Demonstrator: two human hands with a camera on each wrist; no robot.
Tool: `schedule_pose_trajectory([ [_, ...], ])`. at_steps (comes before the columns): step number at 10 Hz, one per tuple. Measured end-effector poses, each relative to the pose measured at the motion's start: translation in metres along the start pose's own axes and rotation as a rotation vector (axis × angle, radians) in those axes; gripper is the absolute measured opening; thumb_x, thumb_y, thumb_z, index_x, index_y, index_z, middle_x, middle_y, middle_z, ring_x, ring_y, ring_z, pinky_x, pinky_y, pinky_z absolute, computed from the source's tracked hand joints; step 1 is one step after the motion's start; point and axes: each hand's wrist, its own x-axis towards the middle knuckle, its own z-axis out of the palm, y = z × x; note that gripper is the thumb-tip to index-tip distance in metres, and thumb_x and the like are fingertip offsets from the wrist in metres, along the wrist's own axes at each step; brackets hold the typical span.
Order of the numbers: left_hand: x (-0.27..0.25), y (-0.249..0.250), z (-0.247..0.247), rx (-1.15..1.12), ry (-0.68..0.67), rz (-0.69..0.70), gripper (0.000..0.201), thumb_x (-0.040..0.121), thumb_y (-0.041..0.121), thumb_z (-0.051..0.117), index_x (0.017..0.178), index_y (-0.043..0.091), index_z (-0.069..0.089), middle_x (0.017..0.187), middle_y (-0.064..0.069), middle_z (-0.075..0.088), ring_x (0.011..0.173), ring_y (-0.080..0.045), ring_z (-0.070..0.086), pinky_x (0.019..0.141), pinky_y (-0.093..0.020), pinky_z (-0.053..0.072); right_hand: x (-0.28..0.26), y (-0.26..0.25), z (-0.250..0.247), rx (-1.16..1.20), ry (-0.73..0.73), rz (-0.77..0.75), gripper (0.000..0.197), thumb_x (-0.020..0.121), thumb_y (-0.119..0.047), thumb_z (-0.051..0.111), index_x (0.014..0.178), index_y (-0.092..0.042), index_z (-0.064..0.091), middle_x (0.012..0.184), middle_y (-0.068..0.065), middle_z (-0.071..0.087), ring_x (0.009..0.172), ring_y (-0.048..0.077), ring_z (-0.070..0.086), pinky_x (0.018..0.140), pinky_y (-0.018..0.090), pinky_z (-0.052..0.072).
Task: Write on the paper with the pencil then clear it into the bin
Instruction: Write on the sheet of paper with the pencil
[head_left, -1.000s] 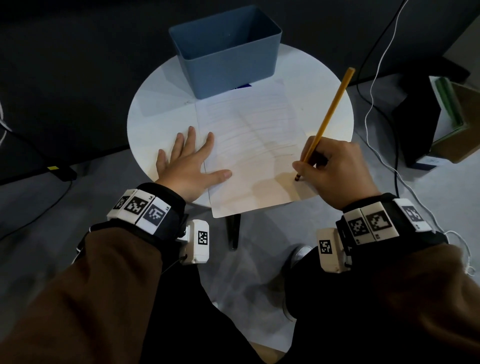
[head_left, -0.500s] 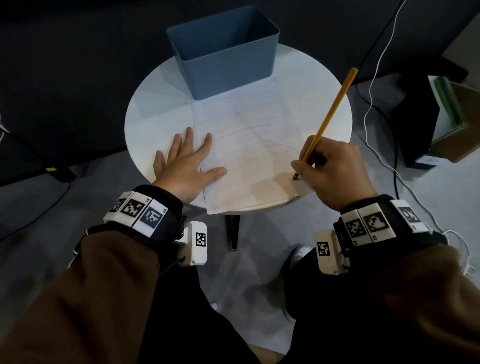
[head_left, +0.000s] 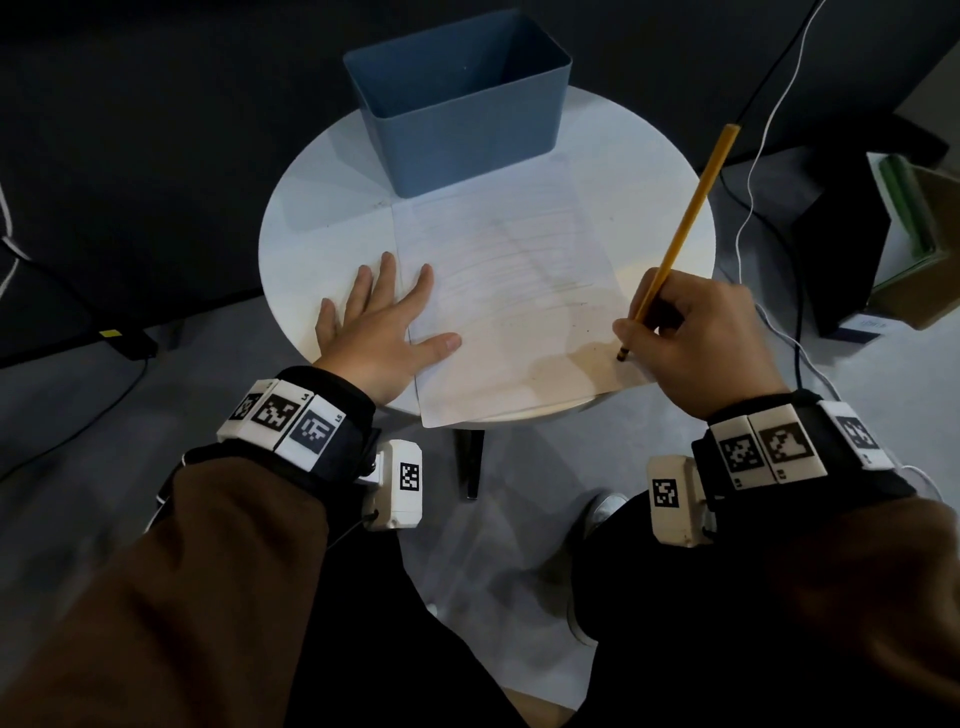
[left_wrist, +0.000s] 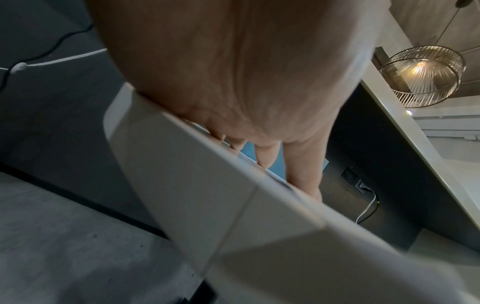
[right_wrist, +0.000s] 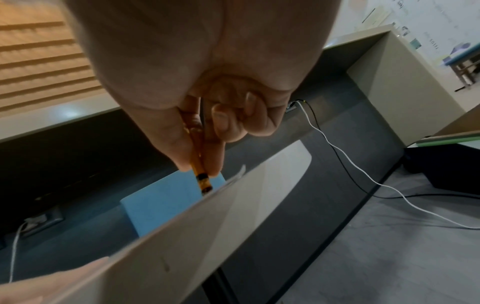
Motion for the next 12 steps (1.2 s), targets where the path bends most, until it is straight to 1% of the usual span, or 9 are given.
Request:
schedule_pose_trajectory([
  [2,0.002,-0.001,0.001,0.016,-0.002,-0.001,0.078,0.093,0.068,0.044,0.155,0.05,0.0,0.163,0.014,-0.023,0.148,-0.007,-0.025,0.12,-0.046,-0.016,-0.003,-0.009,0.004,0.062,-0.015,-0.033,0.017,0.087,-0.018,0.076,0.075,-0.016,0.064,0.063,-0.01,0.061,0.06,0.012,0.058,0.06,0.02,0.049],
  [3,0.002,-0.001,0.001,0.015,0.007,0.0,0.078,0.093,0.068,0.045,0.155,0.051,0.001,0.163,0.013,-0.022,0.148,-0.008,-0.025,0.12,-0.046,-0.016,-0.001,-0.002,0.001,0.031,-0.006,0.0,0.015,0.088,-0.019,0.076,0.077,-0.015,0.065,0.066,-0.009,0.063,0.063,0.012,0.06,0.063,0.032,0.054],
  [4,0.002,-0.001,0.0,0.012,0.007,0.002,0.078,0.093,0.068,0.044,0.155,0.051,0.0,0.163,0.014,-0.022,0.148,-0.007,-0.025,0.12,-0.046,-0.016,-0.001,0.0,-0.004,0.041,0.031,0.014,0.017,0.087,-0.018,0.076,0.076,-0.016,0.064,0.064,-0.01,0.061,0.061,0.01,0.058,0.061,0.026,0.053],
  [5,0.002,-0.001,0.0,0.015,0.004,0.002,0.078,0.093,0.068,0.044,0.155,0.051,0.0,0.163,0.013,-0.022,0.148,-0.007,-0.025,0.12,-0.046,-0.016,-0.002,-0.006,-0.001,0.065,0.001,-0.025,0.017,0.087,-0.017,0.076,0.075,-0.015,0.064,0.06,-0.013,0.059,0.059,0.008,0.056,0.056,0.012,0.043],
  [7,0.002,-0.002,0.001,0.011,0.002,0.003,0.079,0.092,0.069,0.044,0.155,0.051,0.0,0.163,0.013,-0.023,0.148,-0.008,-0.026,0.119,-0.046,-0.017,-0.003,-0.002,0.001,0.003,-0.022,-0.014,0.014,0.089,-0.02,0.075,0.08,-0.016,0.065,0.067,-0.013,0.064,0.062,0.007,0.059,0.061,0.019,0.048],
  [9,0.001,-0.001,-0.001,0.014,-0.001,0.001,0.078,0.093,0.068,0.045,0.155,0.05,0.0,0.163,0.014,-0.023,0.148,-0.008,-0.025,0.12,-0.046,-0.016,-0.003,-0.01,0.004,0.043,-0.015,-0.047,0.017,0.088,-0.017,0.076,0.076,-0.014,0.064,0.06,-0.017,0.057,0.06,0.002,0.056,0.057,0.007,0.041],
  [10,0.001,-0.001,0.0,0.01,-0.004,0.003,0.079,0.092,0.068,0.044,0.155,0.051,0.0,0.163,0.014,-0.023,0.148,-0.007,-0.026,0.119,-0.045,-0.017,-0.003,-0.007,0.006,0.017,-0.042,-0.04,0.016,0.088,-0.021,0.076,0.077,-0.016,0.065,0.063,-0.014,0.06,0.061,0.004,0.055,0.057,0.007,0.039],
  [11,0.001,-0.002,0.0,0.004,-0.004,0.003,0.079,0.092,0.069,0.044,0.155,0.051,0.0,0.163,0.015,-0.023,0.148,-0.007,-0.026,0.119,-0.045,-0.017,-0.001,-0.001,0.003,-0.025,-0.019,-0.011,0.016,0.088,-0.022,0.076,0.078,-0.017,0.065,0.067,-0.011,0.063,0.061,0.007,0.058,0.06,0.015,0.045],
  [12,0.001,-0.002,0.0,0.002,-0.004,0.004,0.079,0.092,0.069,0.044,0.155,0.05,0.0,0.163,0.014,-0.023,0.148,-0.007,-0.026,0.119,-0.045,-0.017,0.0,0.0,0.0,0.002,0.01,0.007,0.017,0.088,-0.019,0.076,0.076,-0.016,0.064,0.065,-0.01,0.062,0.059,0.007,0.057,0.06,0.017,0.046],
])
